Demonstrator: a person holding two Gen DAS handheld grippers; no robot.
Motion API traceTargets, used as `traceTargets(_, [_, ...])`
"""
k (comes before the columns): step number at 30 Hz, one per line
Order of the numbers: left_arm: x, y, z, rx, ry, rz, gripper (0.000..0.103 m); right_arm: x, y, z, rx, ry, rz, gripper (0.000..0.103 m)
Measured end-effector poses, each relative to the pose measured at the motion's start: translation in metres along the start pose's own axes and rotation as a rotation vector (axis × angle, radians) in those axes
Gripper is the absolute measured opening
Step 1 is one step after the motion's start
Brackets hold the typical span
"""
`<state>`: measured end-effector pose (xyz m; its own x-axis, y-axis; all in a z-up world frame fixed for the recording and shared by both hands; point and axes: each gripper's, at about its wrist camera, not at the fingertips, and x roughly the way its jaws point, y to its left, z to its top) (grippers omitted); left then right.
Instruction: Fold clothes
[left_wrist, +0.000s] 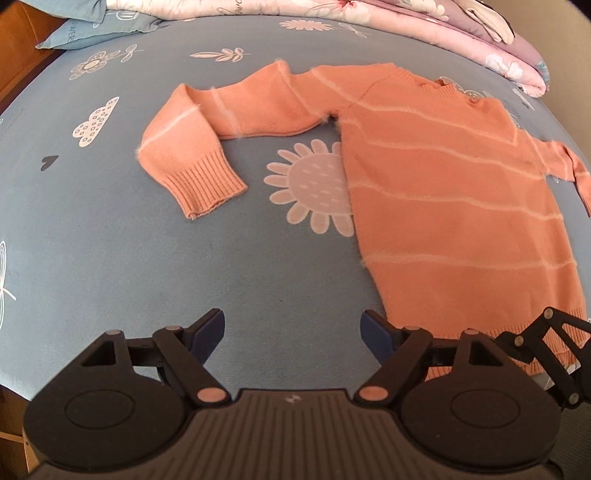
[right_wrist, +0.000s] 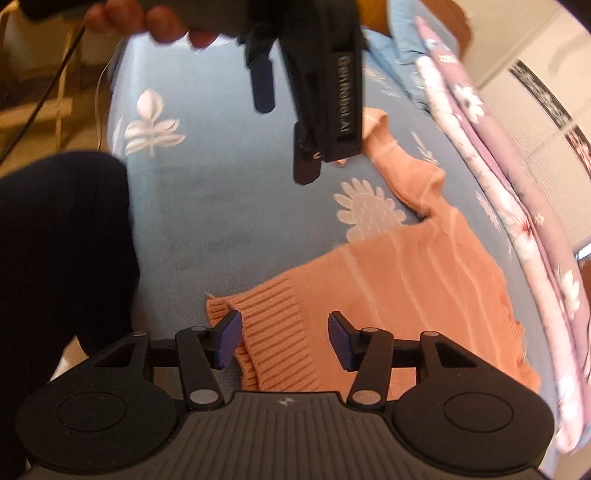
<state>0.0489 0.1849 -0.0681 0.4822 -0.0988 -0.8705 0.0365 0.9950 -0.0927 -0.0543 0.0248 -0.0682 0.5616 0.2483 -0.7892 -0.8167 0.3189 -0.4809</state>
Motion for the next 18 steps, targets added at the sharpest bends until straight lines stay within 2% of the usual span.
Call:
traceTargets(4, [0.001,0.011,-0.006,-0.04,-0.003,-0.031,0.081,0.023,0.02,-0.004,-0.252,0.071,-0.121,0.057])
traceTargets(6, [0.004,0.014,-0.008,-0.053,-0.006,-0.044,0.081,0.027,0.019,-0.007,-0.303,0.079,-0.159,0.057])
traceTargets(8, [0.007,0.017,-0.009,-0.067,0.0,-0.054,0.081,0.026,0.019,-0.003,-0.336,0.05,-0.157,0.057])
traceTargets(13, [0.009,0.025,-0.013,-0.082,-0.007,-0.064,0.081,0.009,0.027,0.012,-0.329,-0.002,-0.033,0.06])
traceTargets(18, [0.011,0.031,-0.016,-0.096,-0.006,-0.063,0.081,0.036,0.042,-0.01,-0.567,0.093,-0.165,0.06])
